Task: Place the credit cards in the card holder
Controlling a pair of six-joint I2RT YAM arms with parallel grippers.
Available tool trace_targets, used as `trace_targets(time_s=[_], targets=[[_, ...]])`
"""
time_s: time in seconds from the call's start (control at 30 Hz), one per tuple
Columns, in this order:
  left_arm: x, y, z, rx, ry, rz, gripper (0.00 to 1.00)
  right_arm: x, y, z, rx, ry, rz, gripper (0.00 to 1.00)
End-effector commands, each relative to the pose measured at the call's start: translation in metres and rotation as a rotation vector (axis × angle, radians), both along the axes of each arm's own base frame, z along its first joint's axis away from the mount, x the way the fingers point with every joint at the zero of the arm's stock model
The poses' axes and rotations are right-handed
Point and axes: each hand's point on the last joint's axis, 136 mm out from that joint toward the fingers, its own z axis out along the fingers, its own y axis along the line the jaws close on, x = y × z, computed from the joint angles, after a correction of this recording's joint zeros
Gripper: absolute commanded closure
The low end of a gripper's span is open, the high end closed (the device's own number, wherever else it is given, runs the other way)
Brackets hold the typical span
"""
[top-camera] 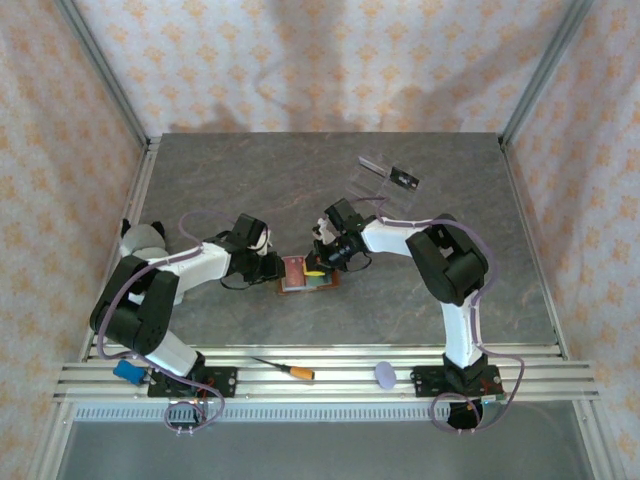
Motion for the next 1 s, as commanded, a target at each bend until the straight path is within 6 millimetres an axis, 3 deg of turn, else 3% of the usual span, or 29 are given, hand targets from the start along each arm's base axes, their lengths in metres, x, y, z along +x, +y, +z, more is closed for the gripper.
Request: trace_targets(time_s=[0.0,0.2,0.47,0.6,0.97], targets=[[0.007,-0.01,0.001,-0.036,-0.02,-0.023,0.75,-0.009,0.021,0.019,0.127,-0.014,0.063,0.97],[0.01,-0.008,0.004,-0.022,-0.026,-0.032,0.69,-0.008,0.021,0.014,0.123,-0.004,0.059,0.91],[0.017,0.003,0.013,-0.008,-0.042,-0.012,0.51,-0.007,0.014,0.024,0.092,-0.056,0.05,0.87],[0.019,0.009,0.019,-0.018,-0.057,0.02,0.49,-0.002,0.005,0.027,0.063,-0.09,0.022,0.85],[0.018,0.027,0.04,-0.035,-0.128,0.123,0.46,0.018,-0.031,0.056,-0.033,-0.227,-0.03,0.68]])
